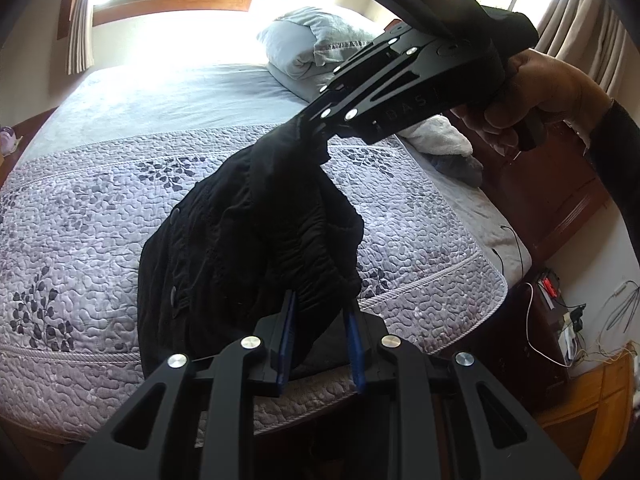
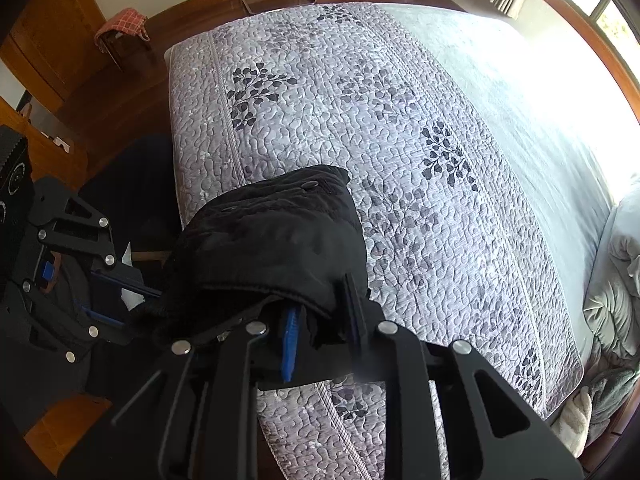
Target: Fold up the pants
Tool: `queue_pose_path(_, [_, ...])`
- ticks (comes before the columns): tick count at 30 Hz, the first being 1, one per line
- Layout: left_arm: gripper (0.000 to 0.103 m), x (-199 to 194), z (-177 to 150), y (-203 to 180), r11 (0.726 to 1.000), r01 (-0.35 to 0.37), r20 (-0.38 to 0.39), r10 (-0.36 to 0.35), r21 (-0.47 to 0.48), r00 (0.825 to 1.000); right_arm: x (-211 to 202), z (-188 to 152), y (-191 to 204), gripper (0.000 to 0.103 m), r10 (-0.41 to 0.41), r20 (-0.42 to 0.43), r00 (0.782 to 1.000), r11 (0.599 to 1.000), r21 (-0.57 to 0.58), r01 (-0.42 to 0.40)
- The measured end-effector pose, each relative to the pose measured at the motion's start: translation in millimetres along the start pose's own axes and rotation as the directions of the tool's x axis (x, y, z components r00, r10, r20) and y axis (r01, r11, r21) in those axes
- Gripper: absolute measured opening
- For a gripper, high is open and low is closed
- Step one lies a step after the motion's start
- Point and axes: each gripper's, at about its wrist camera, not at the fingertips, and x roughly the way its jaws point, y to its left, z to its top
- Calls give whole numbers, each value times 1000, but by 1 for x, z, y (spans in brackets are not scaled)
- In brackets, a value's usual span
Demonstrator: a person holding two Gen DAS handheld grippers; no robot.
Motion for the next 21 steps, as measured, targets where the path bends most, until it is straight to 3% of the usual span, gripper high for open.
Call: queue_pose_path(21, [23, 37, 0, -14, 999, 31, -70, -30, 18, 997, 23, -33, -21, 19, 37, 6, 999, 996, 75, -38])
